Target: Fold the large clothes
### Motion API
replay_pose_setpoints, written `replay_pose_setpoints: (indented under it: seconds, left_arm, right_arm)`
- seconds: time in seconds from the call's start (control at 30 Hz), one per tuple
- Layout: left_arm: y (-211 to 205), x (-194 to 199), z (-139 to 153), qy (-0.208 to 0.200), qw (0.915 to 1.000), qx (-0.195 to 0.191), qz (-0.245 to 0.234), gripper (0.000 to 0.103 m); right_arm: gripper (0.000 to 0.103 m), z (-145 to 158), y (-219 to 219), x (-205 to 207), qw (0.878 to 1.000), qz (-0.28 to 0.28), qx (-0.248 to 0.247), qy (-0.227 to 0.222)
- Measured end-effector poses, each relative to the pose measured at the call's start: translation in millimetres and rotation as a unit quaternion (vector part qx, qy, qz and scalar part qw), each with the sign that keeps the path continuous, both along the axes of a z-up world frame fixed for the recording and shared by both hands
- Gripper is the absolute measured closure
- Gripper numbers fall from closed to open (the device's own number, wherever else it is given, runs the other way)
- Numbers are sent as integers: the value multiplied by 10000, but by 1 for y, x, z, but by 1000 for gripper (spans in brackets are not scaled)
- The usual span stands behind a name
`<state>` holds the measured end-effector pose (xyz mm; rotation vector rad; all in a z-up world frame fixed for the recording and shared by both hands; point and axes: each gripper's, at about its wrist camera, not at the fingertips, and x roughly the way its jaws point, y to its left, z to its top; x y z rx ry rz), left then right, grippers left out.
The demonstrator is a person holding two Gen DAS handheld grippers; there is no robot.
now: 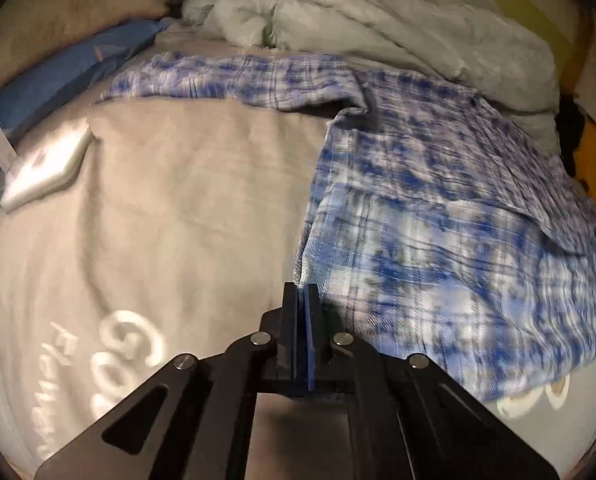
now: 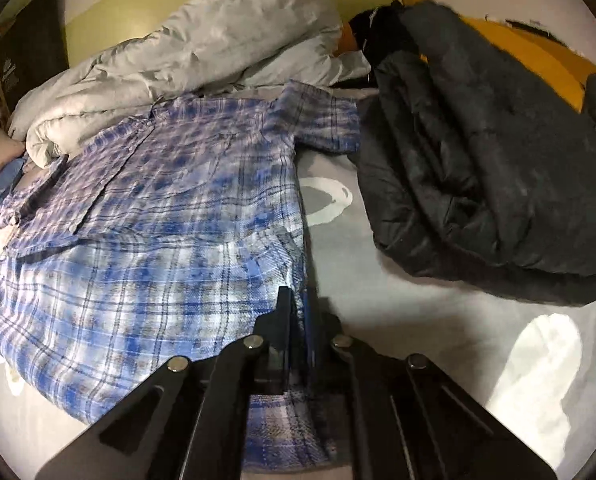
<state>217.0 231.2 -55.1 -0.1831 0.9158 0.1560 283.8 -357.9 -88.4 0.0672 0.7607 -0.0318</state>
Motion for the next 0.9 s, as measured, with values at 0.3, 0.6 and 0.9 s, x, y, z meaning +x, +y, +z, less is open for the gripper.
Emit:
replay_pose_setpoints:
  seconds: [0.3,0.6,0.9]
  left_arm:
    - [-26,-25,15,-51,9925,1218,-23,97]
    - [-58,-42,48,-954,9903,815,-595,40]
    - [-94,-63,48,-1098,9854,849,-985,0]
  right_arm:
    - [84,13,11,-19,9995,-66,-257,-166]
    - [10,32,52,-73,9948,226,-535,-834]
    - [0,16,89,-91,9914,658,-793,-806]
